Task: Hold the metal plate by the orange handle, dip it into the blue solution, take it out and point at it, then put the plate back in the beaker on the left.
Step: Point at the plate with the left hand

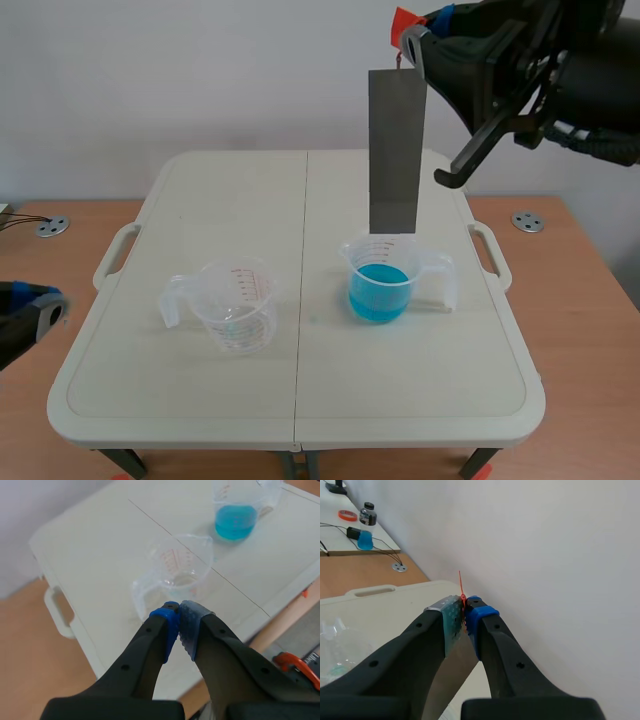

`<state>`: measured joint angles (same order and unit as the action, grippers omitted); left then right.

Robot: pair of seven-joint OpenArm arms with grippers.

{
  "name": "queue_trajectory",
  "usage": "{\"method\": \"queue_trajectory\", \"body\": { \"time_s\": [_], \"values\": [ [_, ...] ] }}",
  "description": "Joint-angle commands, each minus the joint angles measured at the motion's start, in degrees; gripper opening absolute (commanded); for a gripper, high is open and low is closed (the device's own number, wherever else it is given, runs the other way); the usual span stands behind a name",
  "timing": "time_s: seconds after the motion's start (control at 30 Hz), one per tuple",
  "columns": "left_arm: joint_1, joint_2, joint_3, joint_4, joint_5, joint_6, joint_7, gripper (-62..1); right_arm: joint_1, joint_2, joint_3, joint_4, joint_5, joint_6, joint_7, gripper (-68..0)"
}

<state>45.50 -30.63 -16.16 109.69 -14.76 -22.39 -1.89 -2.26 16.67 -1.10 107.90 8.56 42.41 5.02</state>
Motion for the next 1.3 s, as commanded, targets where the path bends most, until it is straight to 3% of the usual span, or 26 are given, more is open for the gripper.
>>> {"method": "queue_trajectory", "body": {
  "time_s": [0.0, 0.3, 0.67, 0.87, 1.27],
  "values": [
    [-2.45, 0.11, 0.59, 0.59, -0.42, -0.09, 0.31, -58.4, 1.01, 0.17, 0.63, 1.03, 1.07, 0.31, 0.68, -66.2],
    [-17.92, 0.11, 8.59, -1.81, -0.35, -0.35, 6.23, -58.4, 1.36, 0.17, 1.57, 0.42, 1.03, 0.31, 0.26, -66.2],
    [-39.1, 0.92, 26.43, -13.31, 4.42, -0.31, 9.31, -58.4, 3.56, 0.15, 1.46, -3.96, 1.05, 0.31, 2.49, -66.2],
    [-48.5, 5.75, 33.57, -21.66, 11.02, -0.07, 9.44, -58.4, 5.77, 0.15, 0.42, -7.52, 0.85, 0.31, 3.3, -66.2],
    [-59.12, 16.09, 40.87, -35.52, 19.71, 0.2, 8.94, -58.4, 6.25, 0.15, -1.22, -10.16, 0.61, 0.31, 4.61, -66.2]
  ]
}}
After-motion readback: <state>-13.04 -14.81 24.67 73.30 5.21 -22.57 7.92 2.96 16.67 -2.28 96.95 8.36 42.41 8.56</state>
